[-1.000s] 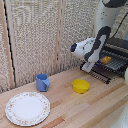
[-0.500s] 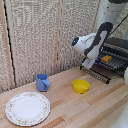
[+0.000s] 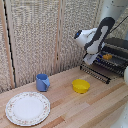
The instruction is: Kindly employ your clamp to softly take hold of the bread. Delicately rest it on the oven pan, verifying that it is even on the surface. Using your clamp and attentiveness, smoothly glide the pan into the oven and along the appropriate brackets, securing it in position.
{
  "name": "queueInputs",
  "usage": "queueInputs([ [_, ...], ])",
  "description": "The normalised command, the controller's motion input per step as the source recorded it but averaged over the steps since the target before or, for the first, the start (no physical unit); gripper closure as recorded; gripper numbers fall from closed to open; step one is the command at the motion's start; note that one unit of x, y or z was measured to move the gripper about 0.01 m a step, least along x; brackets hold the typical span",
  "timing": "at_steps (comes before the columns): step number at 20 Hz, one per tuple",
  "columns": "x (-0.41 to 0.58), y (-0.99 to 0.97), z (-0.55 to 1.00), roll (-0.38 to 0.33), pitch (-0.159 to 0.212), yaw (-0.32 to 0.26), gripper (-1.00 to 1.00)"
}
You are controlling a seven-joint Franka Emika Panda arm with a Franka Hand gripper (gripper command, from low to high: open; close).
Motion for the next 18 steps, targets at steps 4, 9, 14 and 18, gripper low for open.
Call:
queueInputs([
  [4,-0.094,-0.92,0.15,0.025,0.0,0.064,1.0],
  [9,-0.015,-1.0,-0.04,0.004,-0.006,0.03,1.0],
  [14,0.0,-0.99,-0.04,0.009,-0.025,0.025,1.0],
  [18,0.0,-0.78,0.0,0.029,-0.032,0.024,1.0],
])
